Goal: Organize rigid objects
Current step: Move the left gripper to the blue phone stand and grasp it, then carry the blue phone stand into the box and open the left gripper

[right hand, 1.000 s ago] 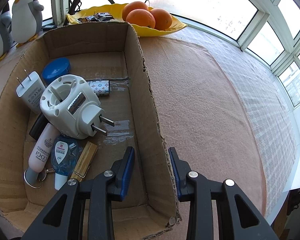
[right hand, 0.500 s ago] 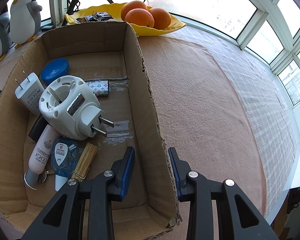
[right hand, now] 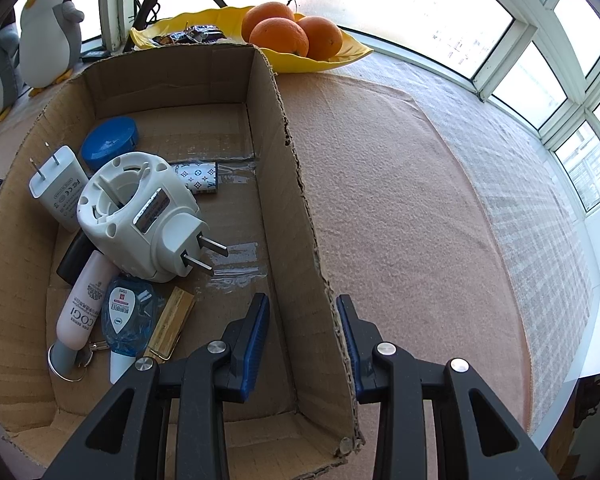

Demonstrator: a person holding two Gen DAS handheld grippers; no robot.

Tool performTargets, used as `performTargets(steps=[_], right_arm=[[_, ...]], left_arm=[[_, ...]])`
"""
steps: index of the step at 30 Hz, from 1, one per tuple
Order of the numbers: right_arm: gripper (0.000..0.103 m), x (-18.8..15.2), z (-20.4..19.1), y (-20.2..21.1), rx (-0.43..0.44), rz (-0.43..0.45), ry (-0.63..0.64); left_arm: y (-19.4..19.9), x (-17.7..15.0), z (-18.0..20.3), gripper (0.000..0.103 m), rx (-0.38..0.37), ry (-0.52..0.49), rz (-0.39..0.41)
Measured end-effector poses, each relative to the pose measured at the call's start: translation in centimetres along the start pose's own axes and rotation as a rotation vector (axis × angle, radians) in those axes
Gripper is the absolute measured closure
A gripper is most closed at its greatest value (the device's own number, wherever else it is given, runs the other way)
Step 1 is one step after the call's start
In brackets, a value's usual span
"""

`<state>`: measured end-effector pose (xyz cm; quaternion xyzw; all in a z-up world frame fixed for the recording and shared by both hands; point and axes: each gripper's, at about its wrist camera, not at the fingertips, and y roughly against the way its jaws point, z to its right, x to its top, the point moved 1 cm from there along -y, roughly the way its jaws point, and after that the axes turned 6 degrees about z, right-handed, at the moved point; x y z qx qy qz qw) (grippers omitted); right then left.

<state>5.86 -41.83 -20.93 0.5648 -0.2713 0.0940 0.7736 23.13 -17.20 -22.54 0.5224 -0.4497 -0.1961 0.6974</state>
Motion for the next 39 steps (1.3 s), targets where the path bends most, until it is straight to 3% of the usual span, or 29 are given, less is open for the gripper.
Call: performTargets(steps=[9, 15, 28, 39], right_arm=[[0.072, 0.0, 0.0, 0.0, 0.0, 0.001, 0.001], [0.072, 0.0, 0.0, 0.0, 0.0, 0.001, 0.001], [0.072, -0.1, 0.0, 0.0, 0.005, 0.0, -0.001], [0.072, -0.1, 0.2, 0.0, 0.01, 0.003, -0.003]], left_arm=[[1.2, -1.6, 1.4, 0.067, -0.011, 0.076, 0.048], [3.2, -1.9, 2.6, 0.068, -0.002, 0.07, 0.078], [6.8, 3.6, 8.1, 0.067, -0.033, -0.04, 0.176], [5.9, 6.8, 14.2, 0.067, -0.108, -0.068, 0.199]])
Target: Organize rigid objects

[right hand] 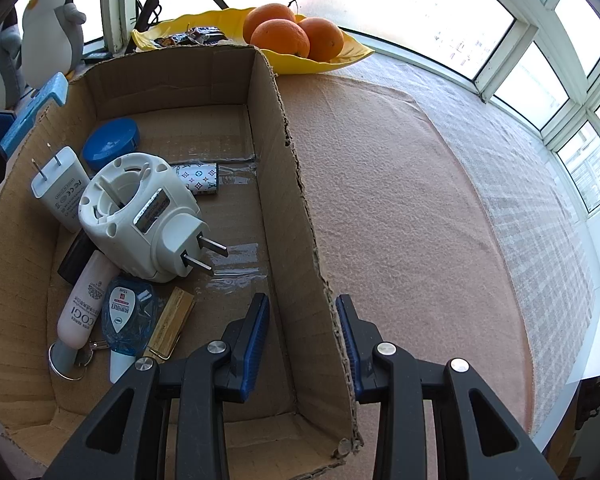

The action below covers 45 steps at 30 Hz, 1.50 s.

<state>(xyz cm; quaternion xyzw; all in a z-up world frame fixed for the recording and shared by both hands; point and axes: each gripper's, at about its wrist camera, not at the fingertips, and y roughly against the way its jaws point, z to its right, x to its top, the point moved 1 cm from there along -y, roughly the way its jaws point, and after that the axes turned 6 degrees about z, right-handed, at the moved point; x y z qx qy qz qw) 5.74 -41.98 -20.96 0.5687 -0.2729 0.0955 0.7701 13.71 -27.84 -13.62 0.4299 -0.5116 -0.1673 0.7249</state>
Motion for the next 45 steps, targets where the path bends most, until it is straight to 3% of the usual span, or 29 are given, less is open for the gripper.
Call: performTargets(steps=[7, 10, 15, 17, 21, 29, 31, 40, 42, 45], right_arm=[[0.072, 0.0, 0.4, -0.1, 0.019, -0.001, -0.013], [0.072, 0.1, 0.6, -0.2, 0.028, -0.003, -0.016], [0.067, 0.4, 0.9, -0.1, 0.057, -0.015, -0.024], [0.061, 0.2, 0.7, 0.2, 0.081, -0.019, -0.023], [0.058, 0.0, 0.1, 1.2, 0.054, 0.012, 0.013], [0.052, 0.5, 0.7, 6.2, 0.044, 0.117, -0.016], [0.047, 0.4, 0.6, 8.0, 0.058, 0.148, -0.019], [0.034, -0.1, -0.6, 14.9, 0.16, 0.27, -0.055], [0.033, -0.1, -0.7, 16.1, 0.173, 0.292, -0.067], [0.028, -0.2, -0.8, 17.4, 0.187, 0.318, -0.086]], left_arm=[[-1.4, 0.5, 1.1, 0.067, 0.009, 0.028, -0.019], [-1.2, 0.5, 1.3, 0.051, 0.024, 0.03, -0.02], [0.0, -0.1, 1.3, 0.05, 0.059, 0.038, -0.003], [0.7, -0.4, 1.3, 0.05, 0.077, 0.054, 0.008], [2.4, -1.3, 1.2, 0.045, 0.114, 0.097, 0.035], [6.7, -3.6, 2.0, 0.037, 0.19, 0.181, 0.101], [7.6, -4.2, 2.3, 0.031, 0.204, 0.198, 0.115], [11.1, -5.6, 3.1, 0.031, 0.317, 0.254, 0.171], [11.7, -5.8, 3.3, 0.024, 0.332, 0.267, 0.18], [12.7, -6.1, 3.6, 0.023, 0.351, 0.278, 0.2]])
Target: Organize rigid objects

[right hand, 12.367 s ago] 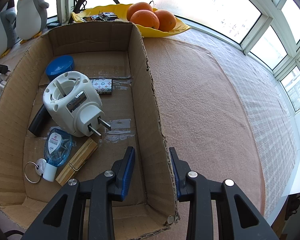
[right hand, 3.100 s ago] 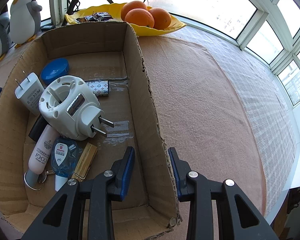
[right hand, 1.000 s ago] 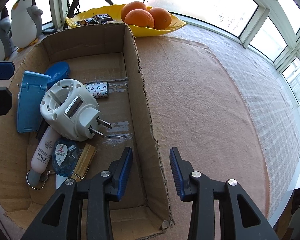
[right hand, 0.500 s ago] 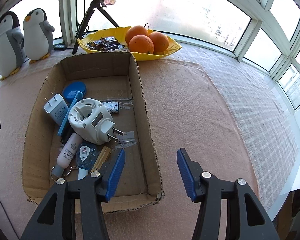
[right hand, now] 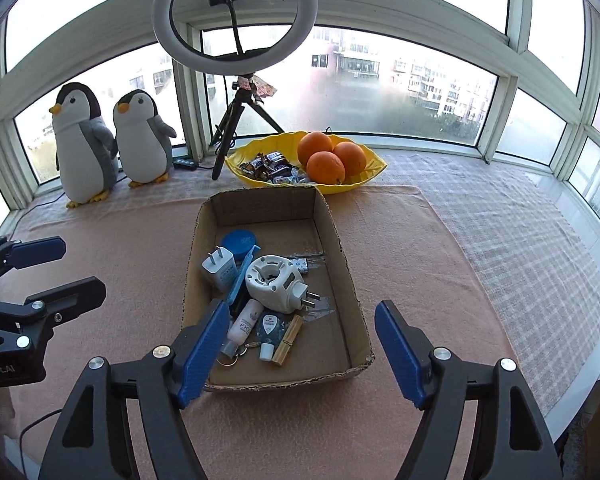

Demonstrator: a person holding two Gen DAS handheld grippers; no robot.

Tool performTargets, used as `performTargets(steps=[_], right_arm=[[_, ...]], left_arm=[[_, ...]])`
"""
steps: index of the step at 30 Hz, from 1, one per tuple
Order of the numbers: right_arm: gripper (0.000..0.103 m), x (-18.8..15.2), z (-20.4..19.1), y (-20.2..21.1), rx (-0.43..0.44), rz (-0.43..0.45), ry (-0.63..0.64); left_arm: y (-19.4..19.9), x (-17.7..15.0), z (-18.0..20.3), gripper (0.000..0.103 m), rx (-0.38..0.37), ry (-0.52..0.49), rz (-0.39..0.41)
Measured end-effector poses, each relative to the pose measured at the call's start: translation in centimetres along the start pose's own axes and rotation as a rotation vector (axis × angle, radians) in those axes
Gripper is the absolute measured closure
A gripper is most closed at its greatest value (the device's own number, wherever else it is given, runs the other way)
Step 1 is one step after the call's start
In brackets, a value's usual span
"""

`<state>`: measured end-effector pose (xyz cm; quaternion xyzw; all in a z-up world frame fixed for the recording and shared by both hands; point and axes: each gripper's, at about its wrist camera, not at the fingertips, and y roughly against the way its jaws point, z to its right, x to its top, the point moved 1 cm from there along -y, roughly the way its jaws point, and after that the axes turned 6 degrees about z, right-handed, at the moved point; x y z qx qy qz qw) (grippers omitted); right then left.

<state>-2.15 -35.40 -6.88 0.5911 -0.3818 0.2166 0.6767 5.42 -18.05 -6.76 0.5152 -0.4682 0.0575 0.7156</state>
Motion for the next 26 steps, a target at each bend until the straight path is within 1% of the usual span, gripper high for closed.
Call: performTargets(steps=[4, 7, 22, 26], right_arm=[[0.026, 0.0, -0.6, 1.1, 0.021, 0.013, -0.018], [0.026, 0.0, -1.1, 1.6, 0.021, 0.019, -0.006], [0.026, -0.1, -0.9, 1.9, -0.011, 0.018, -0.006], [0.026, -0.2, -0.9, 1.8, -0.012, 0.012, -0.005]], left_arm=[[1.0, 0.0, 0.0, 0.023, 0.02, 0.009, 0.018], [1.5, 0.1, 0.1, 0.023, 0.026, 0.011, 0.025], [2.1, 0.2, 0.8, 0.023, -0.001, -0.017, 0.041], [2.0, 0.2, 1.2, 0.023, 0.005, -0.037, 0.041]])
